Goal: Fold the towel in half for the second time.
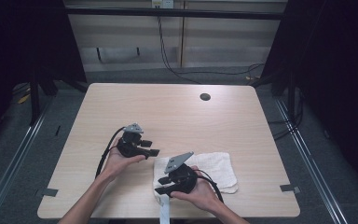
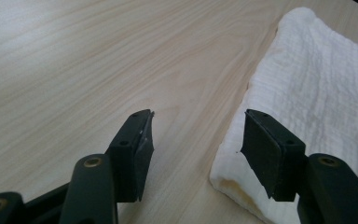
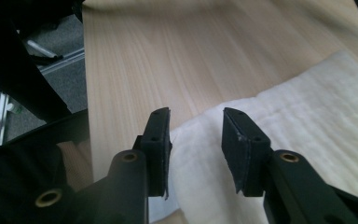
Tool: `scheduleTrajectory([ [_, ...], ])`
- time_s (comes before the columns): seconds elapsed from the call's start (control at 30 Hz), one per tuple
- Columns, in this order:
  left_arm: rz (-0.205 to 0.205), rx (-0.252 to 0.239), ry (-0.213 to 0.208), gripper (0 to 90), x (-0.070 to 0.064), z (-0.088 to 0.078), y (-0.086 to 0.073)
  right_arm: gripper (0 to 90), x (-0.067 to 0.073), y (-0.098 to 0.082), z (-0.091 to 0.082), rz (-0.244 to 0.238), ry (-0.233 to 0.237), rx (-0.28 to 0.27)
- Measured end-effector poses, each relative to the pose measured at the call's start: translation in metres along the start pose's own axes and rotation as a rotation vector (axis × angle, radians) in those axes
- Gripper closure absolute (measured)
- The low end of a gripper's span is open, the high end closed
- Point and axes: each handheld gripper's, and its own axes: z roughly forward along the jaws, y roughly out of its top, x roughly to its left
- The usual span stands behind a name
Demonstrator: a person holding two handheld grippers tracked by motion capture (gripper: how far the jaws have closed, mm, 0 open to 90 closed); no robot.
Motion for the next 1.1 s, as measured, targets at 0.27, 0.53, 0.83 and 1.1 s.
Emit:
scheduleTrajectory([
  [0.27,0.004,-0.005,-0.003,40.9,-0.001,-0.004,-0.005,51.9,0.004,-0.009,0.012,-0.03,-0.032,0.028],
  [0.53,0.0,-0.014,0.0,40.2,0.0,-0.011,-0.008,50.3,0.009,-0.01,0.019,-0.106,-0.057,0.056],
  [0.83,0.002,0.0,0.004,38.7,0.0,-0.013,-0.012,66.4,0.01,-0.01,0.019,-0.128,-0.115,0.063],
  [1.1,-0.007,0.012,0.007,37.9,0.001,-0.009,-0.013,82.7,0.001,-0.011,0.018,-0.078,-0.113,0.042],
])
